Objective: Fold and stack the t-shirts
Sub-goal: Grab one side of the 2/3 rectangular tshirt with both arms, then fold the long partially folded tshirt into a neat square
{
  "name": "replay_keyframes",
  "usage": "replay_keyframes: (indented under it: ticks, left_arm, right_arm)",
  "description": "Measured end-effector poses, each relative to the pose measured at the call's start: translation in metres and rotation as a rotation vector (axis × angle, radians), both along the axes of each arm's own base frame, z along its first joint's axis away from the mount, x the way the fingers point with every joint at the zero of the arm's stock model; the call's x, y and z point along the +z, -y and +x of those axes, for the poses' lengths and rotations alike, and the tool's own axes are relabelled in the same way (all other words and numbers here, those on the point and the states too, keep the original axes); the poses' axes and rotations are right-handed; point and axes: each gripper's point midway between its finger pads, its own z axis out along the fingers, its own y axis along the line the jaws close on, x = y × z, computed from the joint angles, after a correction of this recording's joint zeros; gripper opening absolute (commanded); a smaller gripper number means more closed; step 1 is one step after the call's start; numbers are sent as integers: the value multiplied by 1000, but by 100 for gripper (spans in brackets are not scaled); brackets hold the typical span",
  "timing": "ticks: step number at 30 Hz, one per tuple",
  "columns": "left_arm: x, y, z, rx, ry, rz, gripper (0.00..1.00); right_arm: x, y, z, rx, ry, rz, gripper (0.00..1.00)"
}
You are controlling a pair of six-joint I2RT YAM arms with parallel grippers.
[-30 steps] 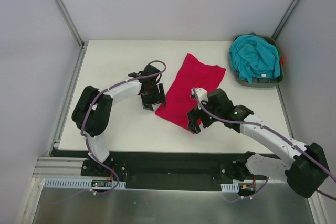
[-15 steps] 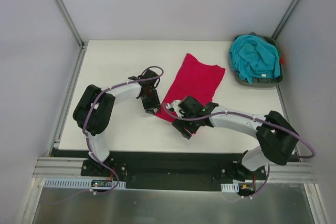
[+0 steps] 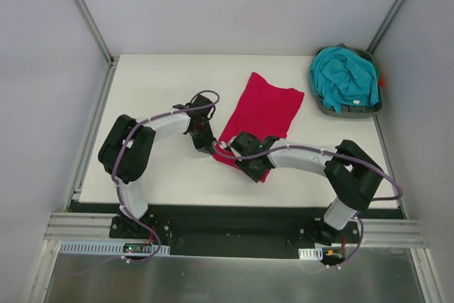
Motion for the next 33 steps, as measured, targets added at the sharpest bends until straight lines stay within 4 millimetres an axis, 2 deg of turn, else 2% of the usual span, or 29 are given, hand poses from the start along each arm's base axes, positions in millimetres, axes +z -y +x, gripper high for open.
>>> replay_keyframes:
  ticks: [5,9,12,17,18,23,28,33]
  left_arm:
    - [0,-1,-1,3,4,-3,0]
    - [1,-6,-8,6,6,-2,0]
    - [3,-20,-20,25,5,10,0]
    - [20,-59,-47,111,42,33,0]
    - [27,-67,-51,130,61,38,0]
    - [62,-97,-60,199,202,76,0]
    - [95,-127,-68,265,325,138,0]
    - [131,-139,-66,294,414,156,0]
  right_arm:
    - [0,0,3,-6,38,-69,21]
    - [0,-7,-9,21,41,-76,13]
    - [1,-21,-29,58,3,-37,8]
    - [12,-69,-79,154,-140,128,5]
    - [17,-80,-88,168,-169,171,1]
    - [53,-131,-118,210,-309,409,0]
    - [102,-180,-141,277,-436,652,1]
    - [141,-209,-152,325,-496,816,1]
